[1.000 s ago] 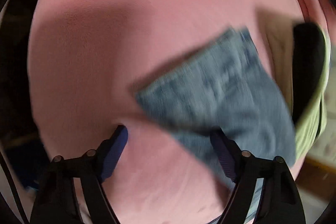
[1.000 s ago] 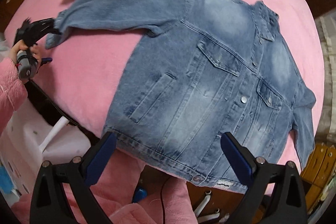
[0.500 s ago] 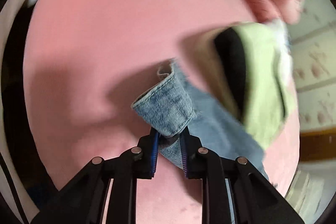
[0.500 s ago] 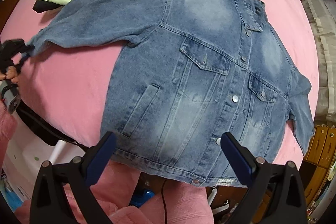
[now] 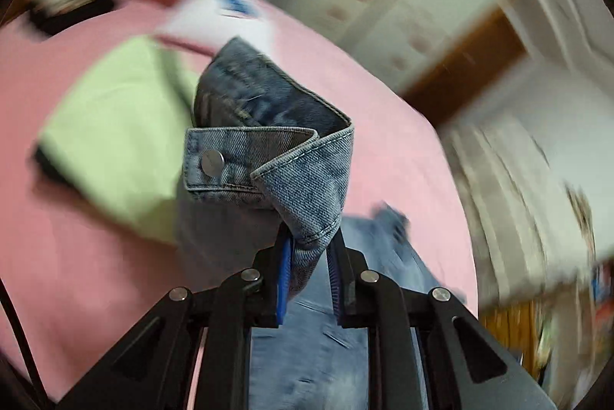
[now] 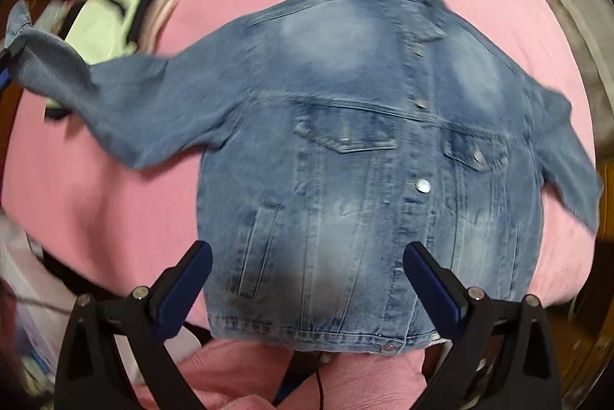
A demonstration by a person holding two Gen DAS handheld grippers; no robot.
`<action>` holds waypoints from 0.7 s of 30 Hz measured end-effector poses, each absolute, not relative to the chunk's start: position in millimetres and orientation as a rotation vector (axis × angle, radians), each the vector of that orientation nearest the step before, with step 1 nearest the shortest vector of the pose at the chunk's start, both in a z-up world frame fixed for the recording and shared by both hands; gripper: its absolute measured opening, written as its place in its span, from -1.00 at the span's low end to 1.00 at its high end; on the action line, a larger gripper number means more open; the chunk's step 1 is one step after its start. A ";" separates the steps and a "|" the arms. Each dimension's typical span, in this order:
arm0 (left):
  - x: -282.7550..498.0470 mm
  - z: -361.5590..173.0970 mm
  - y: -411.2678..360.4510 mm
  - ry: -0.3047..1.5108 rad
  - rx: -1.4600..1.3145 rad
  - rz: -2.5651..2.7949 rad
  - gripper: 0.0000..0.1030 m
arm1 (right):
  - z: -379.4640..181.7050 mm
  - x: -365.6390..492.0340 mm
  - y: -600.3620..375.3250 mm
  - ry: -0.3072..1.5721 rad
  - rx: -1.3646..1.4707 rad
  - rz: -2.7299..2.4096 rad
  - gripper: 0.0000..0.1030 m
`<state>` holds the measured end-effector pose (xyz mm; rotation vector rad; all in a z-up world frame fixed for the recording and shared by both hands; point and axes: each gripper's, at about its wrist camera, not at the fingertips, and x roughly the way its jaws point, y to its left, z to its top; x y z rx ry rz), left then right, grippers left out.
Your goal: Fold large clothes
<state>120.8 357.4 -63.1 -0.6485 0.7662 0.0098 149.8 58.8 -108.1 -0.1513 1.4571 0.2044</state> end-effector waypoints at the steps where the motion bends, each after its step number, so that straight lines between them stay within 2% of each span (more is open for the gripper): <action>1: 134.0 -56.7 343.3 0.772 -0.626 -0.027 -0.73 | -107.1 152.9 46.6 1.452 -0.104 0.177 0.94; 3: 155.7 -67.1 299.4 0.800 -0.600 -0.144 -0.86 | -107.1 158.5 25.6 1.435 -0.029 0.135 0.94; 5: 193.4 -67.5 269.3 0.833 -0.592 -0.203 -0.86 | -111.3 166.8 2.8 1.415 0.048 0.090 0.94; 7: 218.7 -89.7 229.7 0.886 -0.543 -0.240 -0.85 | -120.6 177.0 -20.7 1.373 0.121 0.052 0.94; 10: 251.4 -132.4 196.5 1.047 -0.435 -0.194 -0.50 | -143.6 194.2 -50.1 1.347 0.213 0.025 0.92; 11: 256.8 -145.9 186.5 1.113 -0.392 -0.147 -0.25 | -151.0 198.8 -56.9 1.347 0.244 0.025 0.85; 12: 253.3 -153.7 181.9 1.141 -0.384 -0.113 0.13 | -160.2 203.9 -65.4 1.348 0.286 0.031 0.78; 14: 255.6 -161.7 182.6 1.173 -0.391 -0.050 0.57 | -179.3 214.7 -77.9 1.350 0.368 0.057 0.77; 19: 208.2 -201.8 212.2 1.284 -0.440 0.132 0.58 | -224.7 236.6 -75.2 1.423 0.490 0.238 0.61; 21: 186.6 -216.6 230.6 1.327 -0.444 0.255 0.58 | -236.8 240.8 -64.3 1.453 0.502 0.299 0.36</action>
